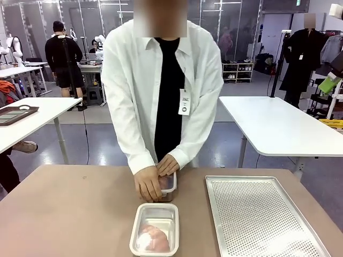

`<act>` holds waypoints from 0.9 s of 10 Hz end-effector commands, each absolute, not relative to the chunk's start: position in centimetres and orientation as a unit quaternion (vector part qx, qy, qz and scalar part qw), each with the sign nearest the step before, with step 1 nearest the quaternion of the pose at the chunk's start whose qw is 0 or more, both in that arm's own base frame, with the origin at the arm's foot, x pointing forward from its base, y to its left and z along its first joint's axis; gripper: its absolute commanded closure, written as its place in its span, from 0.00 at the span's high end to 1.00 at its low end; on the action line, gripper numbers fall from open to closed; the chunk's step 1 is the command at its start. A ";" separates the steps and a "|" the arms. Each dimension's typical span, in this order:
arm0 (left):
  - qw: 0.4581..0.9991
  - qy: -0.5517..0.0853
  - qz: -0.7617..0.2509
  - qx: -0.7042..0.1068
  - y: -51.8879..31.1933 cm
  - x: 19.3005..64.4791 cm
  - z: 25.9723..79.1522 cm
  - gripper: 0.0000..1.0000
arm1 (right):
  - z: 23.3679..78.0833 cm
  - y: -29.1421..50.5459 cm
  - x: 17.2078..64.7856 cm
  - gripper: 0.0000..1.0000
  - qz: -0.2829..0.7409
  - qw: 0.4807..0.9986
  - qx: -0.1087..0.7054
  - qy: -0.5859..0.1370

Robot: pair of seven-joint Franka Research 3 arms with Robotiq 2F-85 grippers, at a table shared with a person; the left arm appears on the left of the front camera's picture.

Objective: Place the bread into the airtight container.
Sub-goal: Pick up a Butter Roll and place it into an empty Airtight Container.

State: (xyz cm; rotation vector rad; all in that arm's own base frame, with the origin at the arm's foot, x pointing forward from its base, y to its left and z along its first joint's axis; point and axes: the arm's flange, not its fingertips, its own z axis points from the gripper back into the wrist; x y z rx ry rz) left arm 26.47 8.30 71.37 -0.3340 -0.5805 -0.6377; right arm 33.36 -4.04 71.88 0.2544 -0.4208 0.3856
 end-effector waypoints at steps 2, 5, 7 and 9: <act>0.892 -0.280 -0.317 -0.162 8.4 26.5 71.5 1.00 | 71.9 -4.1 33.2 1.00 0.190 0.951 0.126 -0.207; 0.892 -0.280 -0.317 -0.162 8.4 26.5 71.5 1.00 | 71.9 -4.1 33.2 1.00 0.190 0.951 0.126 -0.207; 0.892 -0.280 -0.317 -0.162 8.4 26.5 71.5 1.00 | 71.9 -4.1 33.2 1.00 0.190 0.951 0.126 -0.207; 0.892 -0.280 -0.317 -0.162 8.4 26.5 71.5 1.00 | 71.9 -4.1 33.2 1.00 0.190 0.951 0.126 -0.207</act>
